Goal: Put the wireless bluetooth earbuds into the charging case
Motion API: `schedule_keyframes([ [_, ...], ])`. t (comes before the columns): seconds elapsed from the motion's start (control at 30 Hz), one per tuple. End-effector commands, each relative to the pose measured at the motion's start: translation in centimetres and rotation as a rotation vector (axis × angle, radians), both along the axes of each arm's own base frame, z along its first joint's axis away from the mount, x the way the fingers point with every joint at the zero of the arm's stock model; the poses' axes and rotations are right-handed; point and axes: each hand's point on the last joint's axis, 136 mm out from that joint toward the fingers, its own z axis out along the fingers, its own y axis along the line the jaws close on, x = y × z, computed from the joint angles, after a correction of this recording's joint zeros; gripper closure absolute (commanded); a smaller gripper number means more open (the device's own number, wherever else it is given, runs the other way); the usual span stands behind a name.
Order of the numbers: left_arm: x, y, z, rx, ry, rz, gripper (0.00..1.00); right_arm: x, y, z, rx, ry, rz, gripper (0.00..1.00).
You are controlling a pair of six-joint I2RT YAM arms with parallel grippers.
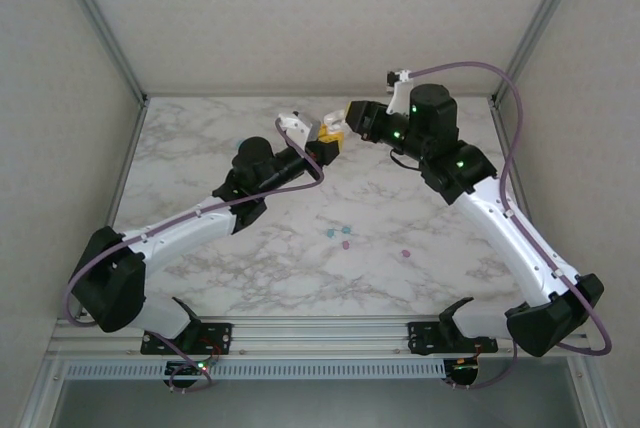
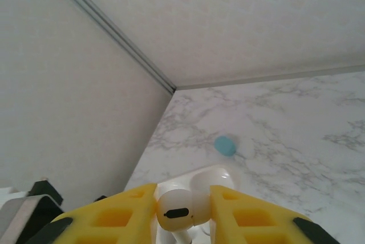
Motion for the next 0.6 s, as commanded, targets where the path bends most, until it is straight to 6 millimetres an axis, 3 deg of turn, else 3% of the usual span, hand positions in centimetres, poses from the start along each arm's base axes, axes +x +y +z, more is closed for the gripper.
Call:
schedule_keyframes([
  [0.0,-0.4,-0.4,3.3,-0.071,-0.067,-0.012,0.87,-0.3,1.1,0.9,0.037,-0.026,0.028,0.72],
  [0.57,-0.4,-0.3,3.5,-0.08,-0.059,-0.004,0.87,-0.3,3.2,-0.7,-0.014,-0.004,0.046,0.72],
])
